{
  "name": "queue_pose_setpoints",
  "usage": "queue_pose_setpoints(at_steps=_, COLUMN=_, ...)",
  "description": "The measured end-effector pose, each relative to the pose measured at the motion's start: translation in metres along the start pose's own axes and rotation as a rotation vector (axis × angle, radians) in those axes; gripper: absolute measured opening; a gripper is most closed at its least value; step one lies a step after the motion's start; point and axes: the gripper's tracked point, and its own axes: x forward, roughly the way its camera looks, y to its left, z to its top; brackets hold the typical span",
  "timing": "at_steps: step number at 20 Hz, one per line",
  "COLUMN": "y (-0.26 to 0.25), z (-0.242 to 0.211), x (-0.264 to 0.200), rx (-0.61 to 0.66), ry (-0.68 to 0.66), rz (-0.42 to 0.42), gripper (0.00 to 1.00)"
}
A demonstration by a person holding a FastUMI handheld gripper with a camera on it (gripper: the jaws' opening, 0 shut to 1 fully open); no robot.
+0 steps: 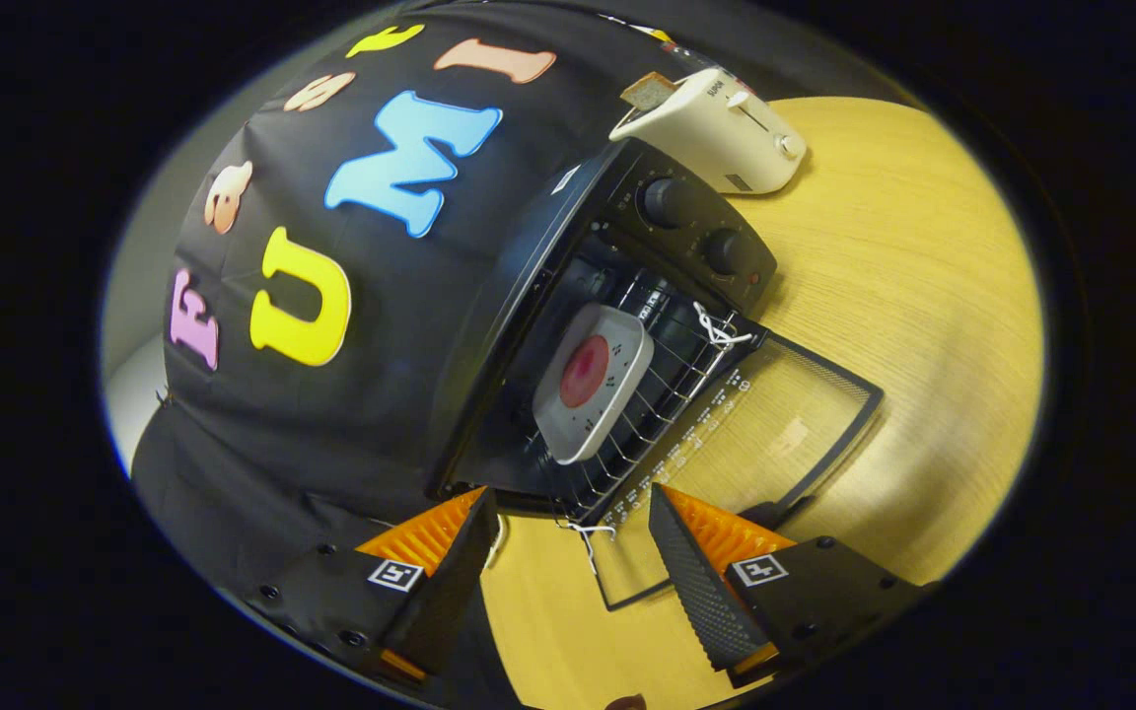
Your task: Open the toaster oven, put the food inside, and close the toaster oven door.
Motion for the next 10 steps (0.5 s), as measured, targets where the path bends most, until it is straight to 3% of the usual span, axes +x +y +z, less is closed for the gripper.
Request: queue_pose_setpoints(at_steps=10, y=-0.043, z=-0.052, x=-0.037, rx=-0.438, ry=0.112, rz=-0.080, gripper=0.98)
